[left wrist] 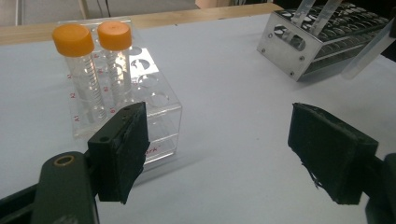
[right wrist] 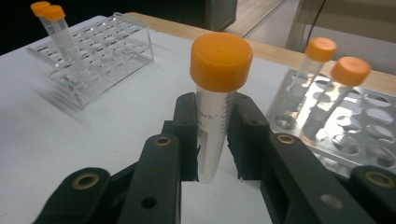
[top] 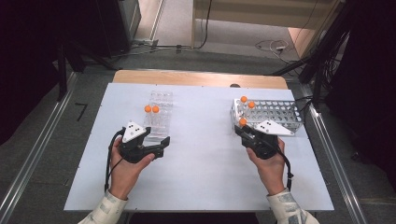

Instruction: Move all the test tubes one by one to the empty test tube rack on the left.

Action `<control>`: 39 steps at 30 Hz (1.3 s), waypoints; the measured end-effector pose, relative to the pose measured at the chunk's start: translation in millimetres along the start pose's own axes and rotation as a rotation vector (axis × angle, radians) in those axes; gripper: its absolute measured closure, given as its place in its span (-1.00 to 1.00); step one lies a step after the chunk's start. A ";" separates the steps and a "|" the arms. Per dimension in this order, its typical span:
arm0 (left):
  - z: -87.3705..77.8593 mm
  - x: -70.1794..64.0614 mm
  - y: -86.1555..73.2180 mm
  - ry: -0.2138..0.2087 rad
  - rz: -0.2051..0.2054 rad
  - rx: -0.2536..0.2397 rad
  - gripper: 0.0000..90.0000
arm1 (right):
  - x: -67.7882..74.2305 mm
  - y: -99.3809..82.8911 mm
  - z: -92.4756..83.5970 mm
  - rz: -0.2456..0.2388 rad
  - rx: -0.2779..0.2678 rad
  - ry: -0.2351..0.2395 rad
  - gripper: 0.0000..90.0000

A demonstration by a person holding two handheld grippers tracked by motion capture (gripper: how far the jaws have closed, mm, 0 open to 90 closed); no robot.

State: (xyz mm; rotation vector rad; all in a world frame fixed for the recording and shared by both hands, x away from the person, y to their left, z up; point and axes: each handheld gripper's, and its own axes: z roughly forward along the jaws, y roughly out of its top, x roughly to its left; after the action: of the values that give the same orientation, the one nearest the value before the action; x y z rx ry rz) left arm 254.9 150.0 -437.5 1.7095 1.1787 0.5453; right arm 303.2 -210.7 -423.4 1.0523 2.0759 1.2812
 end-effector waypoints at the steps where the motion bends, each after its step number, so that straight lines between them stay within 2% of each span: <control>1: 0.1 -0.9 0.5 -0.004 0.006 0.002 -0.54 | 2.4 -0.1 1.5 -0.005 0.002 0.004 0.60; 14: 2.3 -11.7 4.9 -0.038 0.003 -0.013 -0.54 | 41.0 -1.7 22.6 -0.060 0.036 0.093 0.60; 23: 0.2 -28.9 18.0 -0.081 0.025 -0.051 -0.54 | 73.2 1.9 36.7 -0.103 0.049 0.163 0.60; 31: 4.1 -37.5 18.6 -0.106 0.049 -0.044 -0.52 | 96.1 2.0 47.9 -0.133 0.062 0.210 0.60; 35: 5.1 -40.2 18.2 -0.121 0.058 -0.045 -0.47 | 104.5 2.4 52.5 -0.142 0.069 0.226 0.60; 39: 5.8 -43.4 17.6 -0.141 0.074 -0.047 -0.31 | 111.7 3.5 56.9 -0.153 0.074 0.240 0.60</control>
State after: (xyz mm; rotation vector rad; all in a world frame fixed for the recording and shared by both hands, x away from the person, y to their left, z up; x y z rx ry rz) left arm 248.7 107.4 -418.1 1.7270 0.9988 0.4846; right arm 279.9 -89.5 -446.2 0.7831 2.3485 1.3161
